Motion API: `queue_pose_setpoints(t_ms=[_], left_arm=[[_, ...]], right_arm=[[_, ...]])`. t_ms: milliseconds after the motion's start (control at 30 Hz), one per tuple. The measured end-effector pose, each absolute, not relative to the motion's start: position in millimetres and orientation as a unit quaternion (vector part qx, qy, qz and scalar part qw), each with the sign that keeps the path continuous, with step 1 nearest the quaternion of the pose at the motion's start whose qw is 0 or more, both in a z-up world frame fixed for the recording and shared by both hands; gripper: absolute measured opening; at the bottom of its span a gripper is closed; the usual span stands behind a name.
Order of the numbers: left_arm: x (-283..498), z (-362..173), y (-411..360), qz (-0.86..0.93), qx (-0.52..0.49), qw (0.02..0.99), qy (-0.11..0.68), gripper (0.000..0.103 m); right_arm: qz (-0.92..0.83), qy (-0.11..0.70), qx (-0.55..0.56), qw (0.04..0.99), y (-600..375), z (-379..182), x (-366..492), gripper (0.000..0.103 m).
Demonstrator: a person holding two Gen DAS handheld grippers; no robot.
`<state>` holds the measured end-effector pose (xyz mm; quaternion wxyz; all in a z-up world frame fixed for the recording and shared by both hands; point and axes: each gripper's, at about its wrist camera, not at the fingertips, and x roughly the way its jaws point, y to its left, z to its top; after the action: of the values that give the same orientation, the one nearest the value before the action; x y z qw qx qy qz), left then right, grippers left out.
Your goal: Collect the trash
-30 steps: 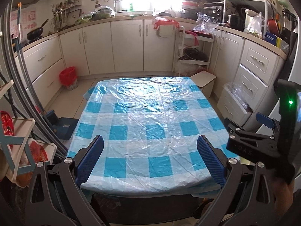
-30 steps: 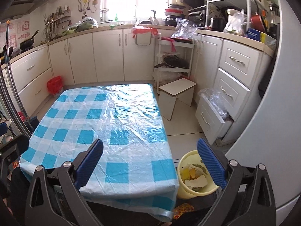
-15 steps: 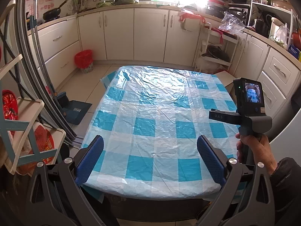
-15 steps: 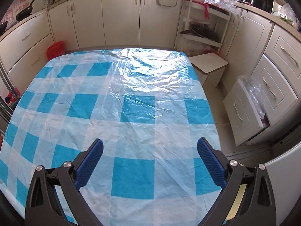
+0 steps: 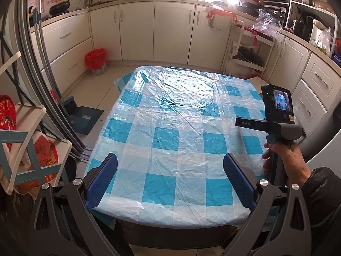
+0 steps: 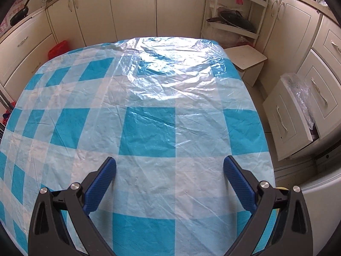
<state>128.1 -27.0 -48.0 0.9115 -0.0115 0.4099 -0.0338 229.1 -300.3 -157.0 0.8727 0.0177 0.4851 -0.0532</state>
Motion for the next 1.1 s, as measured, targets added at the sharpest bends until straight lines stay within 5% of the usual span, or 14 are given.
queue_pose_setpoints(t_ms=[1100], left_arm=[[115,-42,-41,-0.042,0.001,0.912,0.408,0.095]], right_arm=[[-0.057,0.468,0.021,0.882,-303,-159,236,0.096]])
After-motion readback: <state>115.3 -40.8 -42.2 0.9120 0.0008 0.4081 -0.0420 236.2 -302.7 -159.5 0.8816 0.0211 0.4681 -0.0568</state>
